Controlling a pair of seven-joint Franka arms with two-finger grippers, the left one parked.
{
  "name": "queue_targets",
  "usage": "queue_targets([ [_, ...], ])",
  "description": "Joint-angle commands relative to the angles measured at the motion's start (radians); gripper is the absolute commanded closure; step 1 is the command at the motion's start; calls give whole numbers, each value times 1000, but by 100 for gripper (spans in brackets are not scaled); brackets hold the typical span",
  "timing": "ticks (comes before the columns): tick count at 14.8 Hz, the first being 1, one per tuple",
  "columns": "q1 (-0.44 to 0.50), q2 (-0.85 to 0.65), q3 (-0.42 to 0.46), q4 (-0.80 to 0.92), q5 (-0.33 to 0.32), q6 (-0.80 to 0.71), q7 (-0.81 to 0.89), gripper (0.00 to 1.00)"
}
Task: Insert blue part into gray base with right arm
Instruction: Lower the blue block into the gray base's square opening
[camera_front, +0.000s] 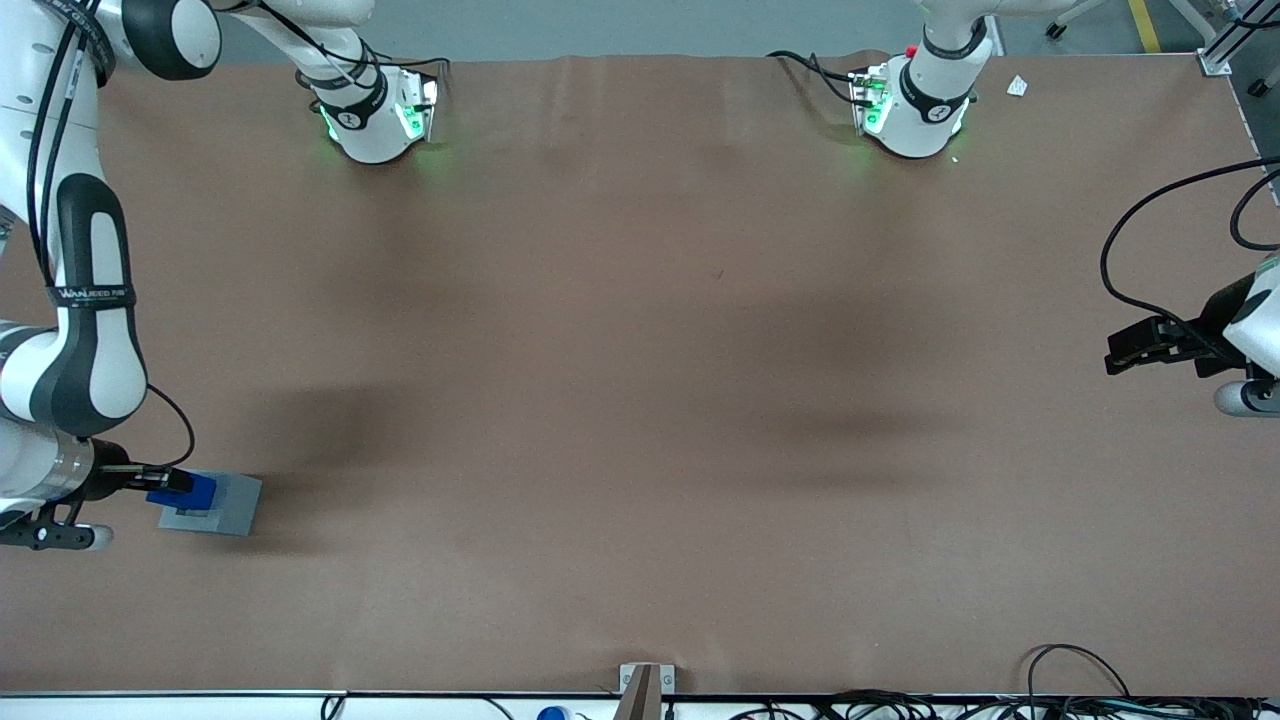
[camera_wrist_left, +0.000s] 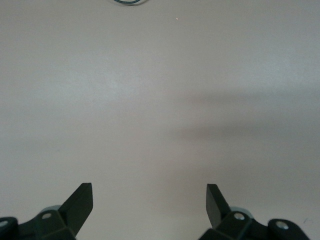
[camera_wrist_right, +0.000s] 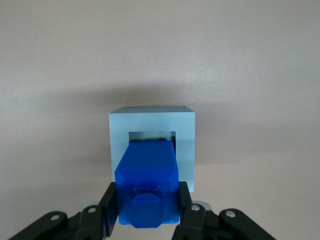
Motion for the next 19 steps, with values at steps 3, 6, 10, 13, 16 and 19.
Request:
queue_targets([
  [3,-15,63,12,13,2,59,-7,100],
  [6,-15,65,12,13,8,51,-1,100],
  [10,-17,63,12,13,11,18,-1,100],
  [13,-18,63,14,13,11,-16,-1,100],
  [16,-15,62,14,13,9,-56,13,100],
  [19,-17,59,12,14,9,-68,16,100],
])
